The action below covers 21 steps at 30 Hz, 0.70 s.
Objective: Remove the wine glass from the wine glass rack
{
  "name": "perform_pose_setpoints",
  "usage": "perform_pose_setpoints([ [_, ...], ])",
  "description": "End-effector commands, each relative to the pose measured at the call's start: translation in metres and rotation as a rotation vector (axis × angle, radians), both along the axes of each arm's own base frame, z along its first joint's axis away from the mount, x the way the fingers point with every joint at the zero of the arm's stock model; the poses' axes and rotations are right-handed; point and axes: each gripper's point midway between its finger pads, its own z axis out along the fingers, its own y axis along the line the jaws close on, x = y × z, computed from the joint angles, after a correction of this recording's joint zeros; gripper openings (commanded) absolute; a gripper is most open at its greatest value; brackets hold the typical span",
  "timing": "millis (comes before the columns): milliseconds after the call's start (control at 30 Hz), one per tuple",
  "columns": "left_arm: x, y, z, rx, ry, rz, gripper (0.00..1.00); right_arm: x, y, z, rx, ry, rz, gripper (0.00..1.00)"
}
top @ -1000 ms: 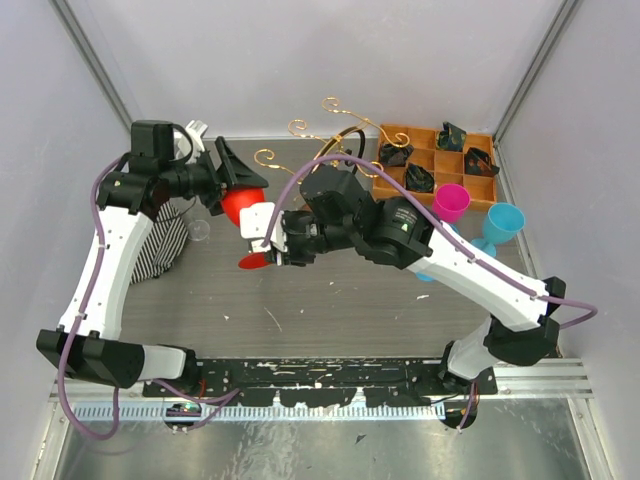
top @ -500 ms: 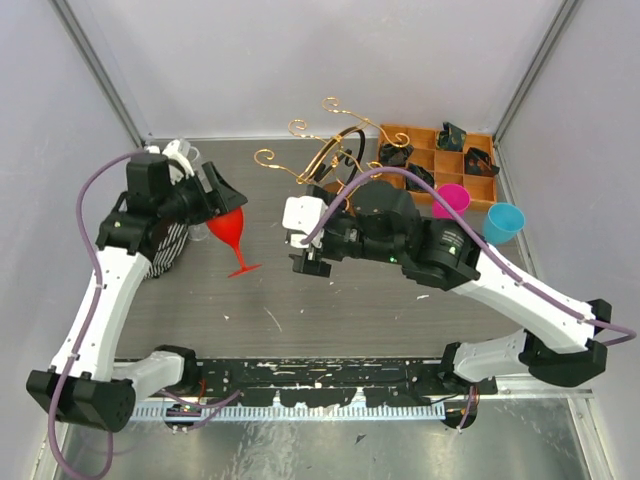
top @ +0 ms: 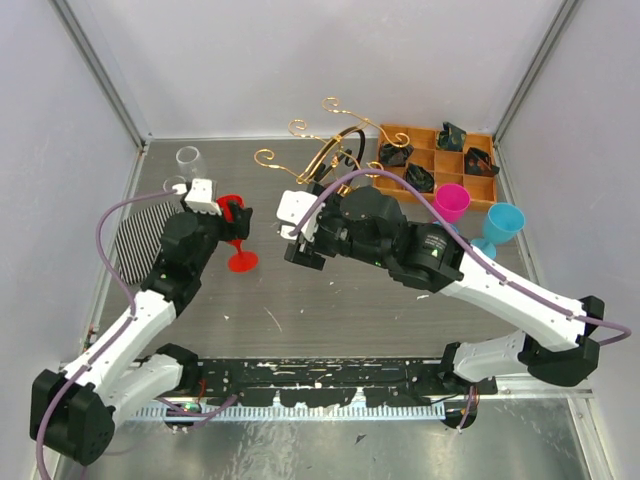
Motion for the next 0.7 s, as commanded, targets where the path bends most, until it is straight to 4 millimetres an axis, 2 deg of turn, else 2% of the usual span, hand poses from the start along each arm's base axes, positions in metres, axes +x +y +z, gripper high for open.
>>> perform_pose_setpoints([
  [0,0.019,0.017,0.051,0.023,-0.308,0.115,0.77,0.009,0.003,0.023,0.091,-0.030,-0.040,0.81],
  [100,0.022,0.022,0.050,0.026,-0.377,0.150,0.83,0.011,0.001,0.019,0.090,-0.017,-0.049,0.81],
  [200,0.031,0.028,0.033,0.048,-0.373,0.198,0.94,0.013,0.000,0.015,0.093,0.002,-0.063,0.81],
  [467,0.050,0.034,-0.004,0.108,-0.403,0.273,0.94,0.021,-0.006,0.023,0.140,0.050,-0.084,0.81],
  [667,0.064,0.034,-0.015,0.113,-0.442,0.306,0.93,0.029,-0.018,0.024,0.149,0.086,-0.115,0.80],
])
